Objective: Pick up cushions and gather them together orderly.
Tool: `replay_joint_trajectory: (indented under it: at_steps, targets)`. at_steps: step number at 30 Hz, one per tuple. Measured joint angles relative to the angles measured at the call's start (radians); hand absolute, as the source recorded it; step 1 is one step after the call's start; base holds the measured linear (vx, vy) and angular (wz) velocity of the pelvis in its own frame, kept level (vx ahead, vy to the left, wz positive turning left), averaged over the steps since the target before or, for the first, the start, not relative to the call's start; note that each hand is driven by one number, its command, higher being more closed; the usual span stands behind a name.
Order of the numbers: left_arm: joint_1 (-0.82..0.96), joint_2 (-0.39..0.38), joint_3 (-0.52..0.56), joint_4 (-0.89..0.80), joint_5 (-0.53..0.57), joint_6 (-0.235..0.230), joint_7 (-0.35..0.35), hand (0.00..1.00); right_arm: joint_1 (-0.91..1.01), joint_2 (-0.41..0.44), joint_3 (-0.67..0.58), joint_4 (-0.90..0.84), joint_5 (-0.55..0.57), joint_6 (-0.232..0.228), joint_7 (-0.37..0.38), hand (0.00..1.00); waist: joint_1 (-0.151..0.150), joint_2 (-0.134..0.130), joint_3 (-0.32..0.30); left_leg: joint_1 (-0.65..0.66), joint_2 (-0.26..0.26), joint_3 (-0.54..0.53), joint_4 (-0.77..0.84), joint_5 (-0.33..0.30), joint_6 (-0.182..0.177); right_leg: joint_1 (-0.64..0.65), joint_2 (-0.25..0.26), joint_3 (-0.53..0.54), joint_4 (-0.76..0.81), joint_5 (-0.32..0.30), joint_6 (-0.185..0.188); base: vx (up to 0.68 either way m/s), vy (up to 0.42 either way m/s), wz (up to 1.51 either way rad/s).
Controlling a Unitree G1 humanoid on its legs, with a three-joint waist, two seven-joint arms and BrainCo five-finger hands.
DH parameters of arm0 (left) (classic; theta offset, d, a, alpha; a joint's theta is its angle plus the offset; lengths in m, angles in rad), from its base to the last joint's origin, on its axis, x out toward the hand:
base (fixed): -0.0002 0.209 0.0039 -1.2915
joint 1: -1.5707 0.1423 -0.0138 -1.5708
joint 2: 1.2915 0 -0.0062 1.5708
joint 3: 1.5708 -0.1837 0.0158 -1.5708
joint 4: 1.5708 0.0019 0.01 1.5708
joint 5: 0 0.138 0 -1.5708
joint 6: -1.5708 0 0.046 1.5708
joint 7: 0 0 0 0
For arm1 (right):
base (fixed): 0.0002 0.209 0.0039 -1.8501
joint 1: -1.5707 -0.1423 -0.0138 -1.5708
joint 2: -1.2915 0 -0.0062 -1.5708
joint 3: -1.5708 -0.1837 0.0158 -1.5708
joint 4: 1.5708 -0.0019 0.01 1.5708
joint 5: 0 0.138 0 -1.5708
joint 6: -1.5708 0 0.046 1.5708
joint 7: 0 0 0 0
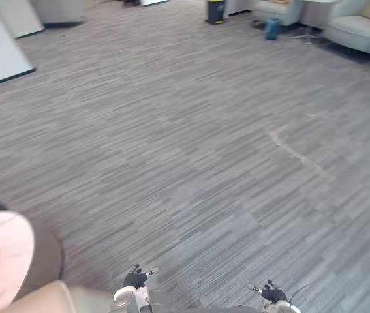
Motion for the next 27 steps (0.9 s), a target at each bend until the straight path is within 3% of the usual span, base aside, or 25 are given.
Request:
replay_joint_trajectory:
  at_steps: [2, 3, 4, 6, 7, 8, 9, 10, 11, 13, 14, 16, 17, 19, 20, 22, 23, 25, 27]
  targets:
    - [0.010, -0.008, 0.016, -0.019, 0.001, -0.002, 0.000, 0.00, 0.011, 0.002, 0.001, -0.004, 0.000, 0.000, -0.003, 0.00, 0.012, -0.001, -0.001, -0.021, -0.043, -0.049, -0.185, 0.052, -0.015, 0.022, 0.004, 0.069, -0.013, -0.020, 0.016, 0.34, 0.136, -1.26]
    - [0.018, -0.011, 0.026, -0.021, 0.000, -0.003, 0.001, 0.00, 0.015, 0.001, 0.000, -0.004, -0.001, 0.000, -0.004, 0.00, 0.031, -0.005, -0.007, -0.029, -0.049, -0.068, -0.218, 0.121, -0.017, 0.030, 0.008, 0.126, -0.014, -0.037, 0.032, 0.52, 0.209, -1.39]
    - [0.022, -0.009, 0.027, -0.021, 0.001, -0.003, 0.000, 0.00, 0.018, 0.004, -0.001, -0.003, -0.001, 0.000, -0.004, 0.00, 0.040, -0.010, -0.023, -0.031, -0.056, -0.067, -0.201, 0.163, 0.008, 0.037, 0.007, 0.160, -0.025, -0.045, 0.042, 0.61, 0.206, -1.25]
    - [0.026, 0.015, 0.041, -0.026, 0.002, 0.000, 0.000, 0.00, 0.025, 0.041, 0.002, -0.006, 0.000, 0.000, -0.003, 0.00, 0.040, -0.071, -0.058, -0.029, -0.080, -0.022, -0.166, 0.124, 0.022, 0.050, -0.040, 0.209, -0.025, -0.054, 0.074, 0.59, 0.127, -0.82]
    - [0.024, 0.023, 0.041, -0.026, 0.002, 0.000, 0.000, 0.00, 0.036, 0.057, 0.002, -0.012, -0.001, 0.000, -0.002, 0.00, 0.044, -0.092, -0.073, -0.012, -0.088, 0.014, -0.165, 0.103, 0.035, 0.023, -0.062, 0.232, 0.029, -0.049, 0.081, 0.59, 0.109, -0.89]
    - [0.024, 0.023, 0.040, -0.024, 0.002, 0.002, 0.001, 0.00, 0.038, 0.061, 0.002, -0.032, -0.003, -0.001, 0.004, 0.00, 0.049, -0.095, -0.076, 0.026, -0.083, 0.057, -0.171, 0.073, 0.042, -0.029, -0.075, 0.255, 0.166, -0.041, 0.110, 0.56, 0.125, -0.92]
    - [0.025, 0.023, 0.037, -0.022, 0.001, 0.003, 0.001, 0.00, 0.033, 0.062, 0.002, -0.041, -0.004, -0.001, 0.007, 0.00, 0.050, -0.092, -0.073, 0.065, -0.079, 0.079, -0.180, 0.056, 0.045, -0.079, -0.083, 0.260, 0.302, -0.023, 0.177, 0.51, 0.147, -0.97]
    - [0.020, 0.023, 0.031, -0.019, 0.001, 0.009, 0.002, 0.00, 0.024, 0.062, 0.005, -0.046, -0.004, -0.003, 0.011, 0.00, 0.045, -0.086, -0.065, 0.134, -0.079, 0.102, -0.199, 0.035, 0.049, -0.161, -0.106, 0.252, 0.514, 0.021, 0.310, 0.48, 0.128, -0.75]
    - [0.014, 0.021, 0.006, -0.017, 0.001, 0.018, 0.003, 0.00, 0.022, 0.054, 0.008, -0.063, -0.003, -0.006, 0.016, 0.00, 0.038, -0.071, -0.056, 0.212, -0.076, 0.113, -0.225, 0.021, 0.046, -0.214, -0.128, 0.204, 0.664, 0.030, 0.325, 0.48, 0.116, -0.62]
    - [0.000, 0.015, -0.048, -0.015, 0.001, 0.019, 0.003, 0.00, 0.013, 0.041, 0.010, -0.074, -0.004, -0.007, 0.020, 0.00, 0.028, -0.039, -0.045, 0.324, -0.057, 0.141, -0.298, 0.020, 0.043, -0.269, -0.167, 0.073, 0.706, -0.004, 0.228, 0.43, 0.074, -0.50]
    - [-0.006, 0.011, -0.078, -0.014, 0.001, 0.019, 0.003, 0.00, -0.003, 0.033, 0.010, -0.071, -0.004, -0.008, 0.023, 0.00, 0.024, -0.014, -0.034, 0.392, -0.033, 0.160, -0.353, 0.021, 0.042, -0.294, -0.172, -0.015, 0.624, -0.034, 0.175, 0.45, 0.032, -0.48]
    - [-0.023, 0.018, -0.120, -0.016, 0.001, 0.016, 0.003, 0.00, -0.017, 0.034, 0.010, -0.069, -0.004, -0.011, 0.032, 0.00, 0.004, -0.020, -0.037, 0.421, -0.013, 0.169, -0.386, 0.021, 0.042, -0.357, -0.169, -0.094, 0.389, -0.008, 0.150, 0.36, -0.050, -0.14]
    - [-0.026, 0.024, -0.133, -0.015, 0.001, 0.016, 0.002, 0.00, -0.025, 0.033, 0.010, -0.066, -0.004, -0.010, 0.034, 0.00, -0.015, -0.032, -0.036, 0.422, -0.013, 0.164, -0.392, 0.020, 0.042, -0.398, -0.162, -0.077, 0.282, 0.042, 0.146, 0.38, -0.168, 0.14]
    - [-0.022, 0.027, -0.141, -0.002, 0.002, 0.016, -0.001, 0.00, -0.018, 0.025, 0.009, -0.053, -0.005, -0.010, 0.034, 0.00, -0.033, -0.055, -0.037, 0.443, -0.021, 0.136, -0.390, -0.004, 0.002, -0.423, -0.122, 0.023, 0.118, 0.193, 0.134, 0.41, -0.218, 0.31]
    - [-0.021, 0.016, -0.136, 0.030, 0.002, 0.018, -0.001, 0.00, -0.011, 0.016, -0.010, -0.029, 0.009, -0.009, 0.036, 0.00, -0.040, -0.046, -0.023, 0.466, -0.013, 0.089, -0.349, -0.026, -0.029, -0.417, -0.111, 0.046, 0.183, 0.222, 0.103, 0.44, -0.279, 0.34]
    - [-0.021, -0.003, -0.098, 0.017, 0.001, 0.016, 0.001, 0.00, -0.010, 0.000, -0.029, -0.020, 0.007, -0.003, 0.035, 0.00, -0.035, -0.029, -0.025, 0.404, 0.034, 0.041, -0.136, -0.024, -0.031, -0.376, -0.094, 0.035, 0.203, 0.153, 0.091, 0.48, -0.338, 0.06]
    - [-0.009, -0.014, -0.064, 0.001, 0.001, 0.017, 0.001, 0.00, 0.000, -0.004, -0.028, -0.032, 0.007, -0.003, 0.034, 0.00, -0.031, -0.006, -0.028, 0.323, 0.083, 0.027, 0.056, 0.002, -0.040, -0.346, -0.070, 0.018, 0.203, 0.121, 0.081, 0.44, -0.303, -0.06]
    - [-0.003, -0.027, -0.030, -0.024, 0.001, 0.018, -0.002, 0.00, 0.012, 0.001, -0.023, -0.041, 0.029, -0.002, 0.031, 0.00, -0.030, 0.007, -0.020, 0.206, 0.155, 0.009, 0.337, 0.156, -0.039, -0.273, -0.032, 0.013, 0.192, 0.071, 0.054, 0.46, -0.264, -0.03]
    - [-0.002, -0.021, -0.022, -0.037, 0.001, 0.017, -0.006, 0.00, 0.018, 0.003, -0.005, -0.037, 0.036, 0.004, 0.027, 0.00, -0.025, -0.006, -0.014, 0.124, 0.161, 0.024, 0.461, 0.090, -0.045, -0.151, -0.027, 0.012, 0.134, 0.040, 0.040, 0.47, -0.194, -0.01]
